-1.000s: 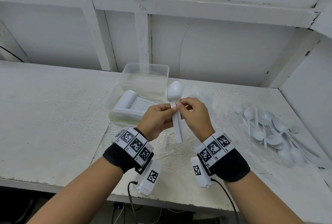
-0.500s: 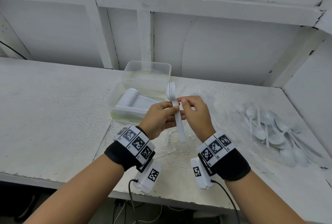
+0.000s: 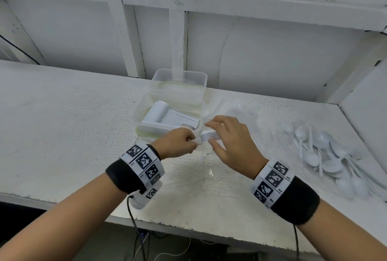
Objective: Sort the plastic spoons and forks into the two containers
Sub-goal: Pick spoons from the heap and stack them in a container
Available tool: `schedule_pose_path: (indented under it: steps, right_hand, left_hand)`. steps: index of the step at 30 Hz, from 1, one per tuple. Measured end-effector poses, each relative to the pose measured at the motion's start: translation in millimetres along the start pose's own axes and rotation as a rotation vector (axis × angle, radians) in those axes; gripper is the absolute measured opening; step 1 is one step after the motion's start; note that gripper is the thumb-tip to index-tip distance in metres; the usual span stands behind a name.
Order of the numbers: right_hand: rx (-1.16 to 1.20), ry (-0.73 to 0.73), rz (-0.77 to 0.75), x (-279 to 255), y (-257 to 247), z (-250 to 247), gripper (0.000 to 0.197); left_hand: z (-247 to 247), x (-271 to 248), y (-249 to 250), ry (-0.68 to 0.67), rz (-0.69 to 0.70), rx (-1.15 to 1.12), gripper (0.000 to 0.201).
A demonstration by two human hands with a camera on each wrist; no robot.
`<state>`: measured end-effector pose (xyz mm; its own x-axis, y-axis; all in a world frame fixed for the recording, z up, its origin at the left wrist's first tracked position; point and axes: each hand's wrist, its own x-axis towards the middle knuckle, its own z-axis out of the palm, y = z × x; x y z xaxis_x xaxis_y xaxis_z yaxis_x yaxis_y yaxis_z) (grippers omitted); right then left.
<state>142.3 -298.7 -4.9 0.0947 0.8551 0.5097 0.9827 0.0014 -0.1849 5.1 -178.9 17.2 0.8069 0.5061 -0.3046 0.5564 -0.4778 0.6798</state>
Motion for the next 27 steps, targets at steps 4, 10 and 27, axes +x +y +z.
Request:
schedule_pose_path:
  steps: [4,10,27]
  right_hand:
    - [-0.173,-0.141,-0.196,-1,-2,13,0.036]
    - [-0.158,-0.141,-0.325,8,-11,28,0.026]
    - [-0.008,-0.483,-0.062,130,7,69,0.032]
  left_hand:
    - [-6,-5,-6,-0.054,0.01,0.003,0.03]
    - [-14,-3,-15,-0.071,0.061,-0.003,0.038]
    - [-126,55,-95,0.312,-0.4,-0.308,0.023]
